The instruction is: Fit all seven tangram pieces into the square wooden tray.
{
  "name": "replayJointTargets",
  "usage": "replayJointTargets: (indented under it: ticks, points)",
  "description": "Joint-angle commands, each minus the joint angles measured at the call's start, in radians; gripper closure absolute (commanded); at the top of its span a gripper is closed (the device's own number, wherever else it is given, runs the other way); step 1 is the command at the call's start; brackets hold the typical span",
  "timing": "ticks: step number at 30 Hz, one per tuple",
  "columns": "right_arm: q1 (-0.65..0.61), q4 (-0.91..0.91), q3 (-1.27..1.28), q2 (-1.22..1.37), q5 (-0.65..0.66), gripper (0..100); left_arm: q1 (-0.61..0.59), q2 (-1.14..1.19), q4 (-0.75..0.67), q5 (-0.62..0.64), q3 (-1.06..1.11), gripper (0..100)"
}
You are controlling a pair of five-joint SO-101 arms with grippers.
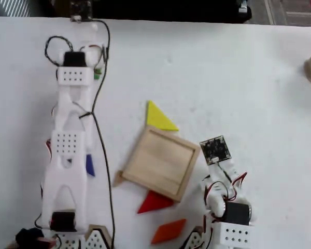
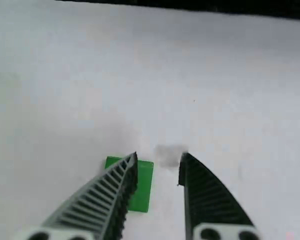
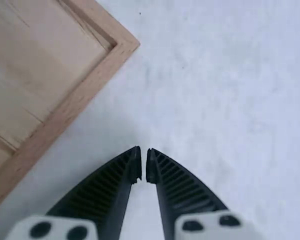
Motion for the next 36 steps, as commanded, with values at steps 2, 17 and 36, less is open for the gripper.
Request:
replayJointTargets:
  ticks: [2,17,36]
  points:
    - [0.004,0.002,0.009,-0.012,-0.011,97.0,-0.018,0.087,-0.183,-0.095,0.011,85]
    - [0.004,0.002,0.009,-0.012,-0.011,97.0,-0.074,0.236,-0.301,-0.101,0.011,85]
    - [0.004,0.002,0.009,-0.012,-0.011,97.0,-0.071,0.068,0.529,-0.133,-0.144,85]
